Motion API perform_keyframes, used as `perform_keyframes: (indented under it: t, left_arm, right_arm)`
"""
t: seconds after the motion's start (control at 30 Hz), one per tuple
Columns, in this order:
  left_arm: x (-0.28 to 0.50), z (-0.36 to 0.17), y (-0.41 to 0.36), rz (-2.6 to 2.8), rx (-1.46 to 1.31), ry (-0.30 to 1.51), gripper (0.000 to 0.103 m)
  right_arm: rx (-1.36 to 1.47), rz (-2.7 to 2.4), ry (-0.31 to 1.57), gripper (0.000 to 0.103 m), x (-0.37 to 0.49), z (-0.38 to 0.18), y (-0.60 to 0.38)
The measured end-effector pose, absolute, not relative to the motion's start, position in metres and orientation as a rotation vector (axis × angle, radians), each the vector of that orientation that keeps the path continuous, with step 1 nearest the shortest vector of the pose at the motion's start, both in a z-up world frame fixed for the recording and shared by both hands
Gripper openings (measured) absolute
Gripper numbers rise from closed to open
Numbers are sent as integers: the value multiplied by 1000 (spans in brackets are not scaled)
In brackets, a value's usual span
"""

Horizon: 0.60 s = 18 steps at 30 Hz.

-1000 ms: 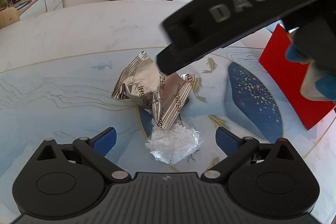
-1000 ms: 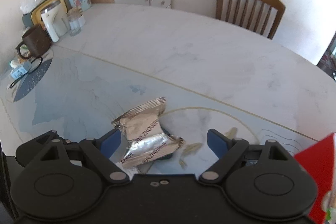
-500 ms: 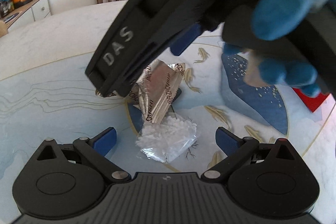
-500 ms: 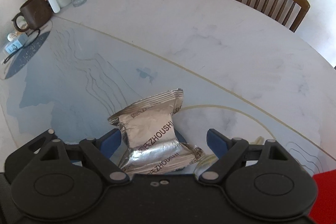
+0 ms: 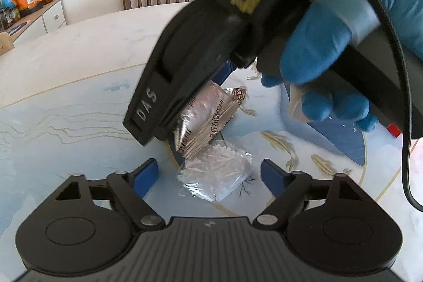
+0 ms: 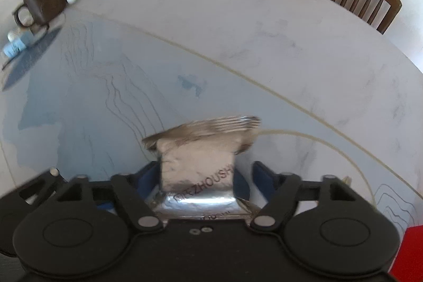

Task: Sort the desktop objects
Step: 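Grasp the silver foil packet with the right tool while the left tool grasps the white mesh bag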

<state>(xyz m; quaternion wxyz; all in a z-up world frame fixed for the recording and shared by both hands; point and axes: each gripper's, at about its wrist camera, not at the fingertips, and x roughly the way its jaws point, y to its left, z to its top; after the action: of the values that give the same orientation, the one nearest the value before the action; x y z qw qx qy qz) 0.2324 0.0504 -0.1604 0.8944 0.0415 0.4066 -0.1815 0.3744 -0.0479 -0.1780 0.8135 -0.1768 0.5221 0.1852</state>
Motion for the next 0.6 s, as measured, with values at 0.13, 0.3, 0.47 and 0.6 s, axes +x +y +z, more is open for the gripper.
perform_keyframes:
  t: [0.13, 0.3, 0.47, 0.6]
  left_arm:
    - [231, -160, 52, -381, 97, 840, 74]
    - [228, -157, 49, -395, 113, 837, 66]
    - [228, -156, 46, -404, 124, 837, 59]
    - [230, -155, 47, -404, 119, 842, 57]
  right_arm:
    - [-379, 395, 1108, 63, 372, -179, -48]
    - [-375, 363, 1106, 57, 373, -176, -57]
    - [-345, 307, 1113, 56, 370, -174, -78]
    - [-323, 267, 1115, 55, 366, -170, -95]
